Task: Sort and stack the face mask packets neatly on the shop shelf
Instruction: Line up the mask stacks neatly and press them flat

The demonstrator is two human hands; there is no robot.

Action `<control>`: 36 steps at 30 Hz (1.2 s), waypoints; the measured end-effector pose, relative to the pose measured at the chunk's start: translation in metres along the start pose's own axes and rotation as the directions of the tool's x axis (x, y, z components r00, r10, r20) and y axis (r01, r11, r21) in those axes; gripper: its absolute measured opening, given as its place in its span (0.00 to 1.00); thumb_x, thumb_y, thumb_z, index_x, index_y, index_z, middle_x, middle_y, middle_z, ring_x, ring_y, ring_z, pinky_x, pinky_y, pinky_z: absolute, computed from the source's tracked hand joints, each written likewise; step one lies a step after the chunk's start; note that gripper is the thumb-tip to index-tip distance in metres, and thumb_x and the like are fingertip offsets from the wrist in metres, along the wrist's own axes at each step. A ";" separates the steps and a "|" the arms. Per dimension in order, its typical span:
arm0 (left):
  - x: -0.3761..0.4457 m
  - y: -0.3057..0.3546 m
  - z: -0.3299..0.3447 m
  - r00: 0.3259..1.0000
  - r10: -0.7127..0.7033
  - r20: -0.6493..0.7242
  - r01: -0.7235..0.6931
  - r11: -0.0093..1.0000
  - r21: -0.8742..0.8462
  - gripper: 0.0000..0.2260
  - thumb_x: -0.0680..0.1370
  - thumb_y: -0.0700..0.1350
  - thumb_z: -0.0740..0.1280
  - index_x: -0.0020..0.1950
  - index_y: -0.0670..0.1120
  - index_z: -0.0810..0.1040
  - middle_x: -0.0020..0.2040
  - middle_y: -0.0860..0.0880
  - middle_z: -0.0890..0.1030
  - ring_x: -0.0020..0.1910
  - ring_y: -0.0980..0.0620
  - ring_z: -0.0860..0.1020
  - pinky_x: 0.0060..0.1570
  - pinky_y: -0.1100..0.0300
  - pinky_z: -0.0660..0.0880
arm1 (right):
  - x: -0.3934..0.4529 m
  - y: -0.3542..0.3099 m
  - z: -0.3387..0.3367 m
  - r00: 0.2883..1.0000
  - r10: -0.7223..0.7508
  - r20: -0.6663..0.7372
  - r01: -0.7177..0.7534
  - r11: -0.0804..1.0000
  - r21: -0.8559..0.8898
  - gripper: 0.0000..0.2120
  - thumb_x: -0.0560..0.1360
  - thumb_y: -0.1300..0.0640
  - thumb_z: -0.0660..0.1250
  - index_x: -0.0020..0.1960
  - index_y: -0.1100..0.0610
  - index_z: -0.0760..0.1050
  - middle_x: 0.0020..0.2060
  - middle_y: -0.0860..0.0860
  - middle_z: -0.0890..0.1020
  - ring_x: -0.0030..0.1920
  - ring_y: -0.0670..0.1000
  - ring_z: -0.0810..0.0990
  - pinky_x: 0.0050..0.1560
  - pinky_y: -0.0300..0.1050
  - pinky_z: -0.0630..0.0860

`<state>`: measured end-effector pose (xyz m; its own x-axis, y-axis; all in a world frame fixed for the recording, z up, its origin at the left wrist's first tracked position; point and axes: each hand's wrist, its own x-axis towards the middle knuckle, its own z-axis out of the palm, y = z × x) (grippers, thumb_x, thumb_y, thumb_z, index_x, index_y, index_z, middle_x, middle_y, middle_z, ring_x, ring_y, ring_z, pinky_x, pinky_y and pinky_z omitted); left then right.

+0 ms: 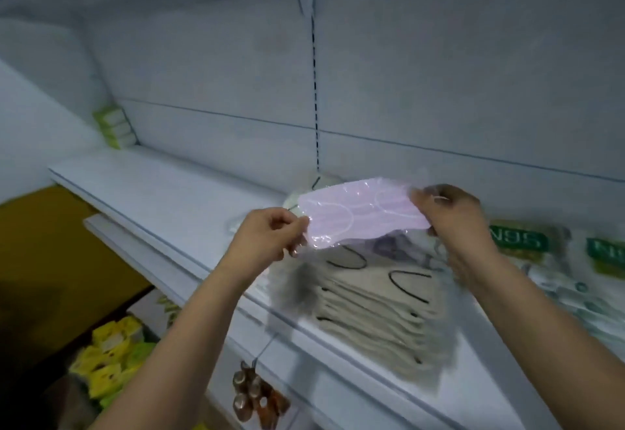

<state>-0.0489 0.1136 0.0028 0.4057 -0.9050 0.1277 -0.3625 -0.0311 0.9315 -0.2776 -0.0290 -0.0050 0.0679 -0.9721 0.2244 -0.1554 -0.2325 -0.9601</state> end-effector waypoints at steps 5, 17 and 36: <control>0.079 -0.007 -0.014 0.995 -0.054 0.087 0.002 0.861 0.508 0.18 0.79 0.56 0.67 0.37 0.44 0.79 0.31 0.49 0.83 0.27 0.54 0.79 0.32 0.61 0.75 | 0.116 -0.016 0.040 0.993 -0.067 0.102 0.095 0.948 -0.304 0.06 0.78 0.56 0.67 0.46 0.54 0.82 0.42 0.54 0.85 0.38 0.54 0.81 0.42 0.44 0.78; 0.178 -0.058 0.049 0.698 0.035 0.715 -0.608 0.556 0.567 0.19 0.80 0.48 0.62 0.72 0.53 0.74 0.77 0.50 0.67 0.71 0.43 0.66 0.70 0.54 0.64 | 0.156 0.031 0.123 0.889 -0.083 0.450 0.434 0.463 -0.773 0.25 0.80 0.52 0.66 0.74 0.57 0.66 0.70 0.56 0.71 0.68 0.58 0.70 0.67 0.49 0.67; 0.156 -0.104 -0.103 0.809 -0.485 0.332 0.369 0.859 0.354 0.46 0.70 0.74 0.65 0.80 0.49 0.58 0.76 0.47 0.68 0.70 0.44 0.73 0.66 0.51 0.70 | -0.055 -0.022 0.181 0.839 -0.105 0.534 0.529 0.391 -0.753 0.38 0.72 0.25 0.53 0.73 0.49 0.67 0.67 0.47 0.75 0.66 0.51 0.73 0.70 0.49 0.64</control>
<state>0.1383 0.0194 -0.0392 0.2255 -0.8581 -0.4614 -0.4589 -0.5113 0.7266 -0.0995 0.0349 -0.0268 0.5999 -0.7748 0.1996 -0.7673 -0.6278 -0.1309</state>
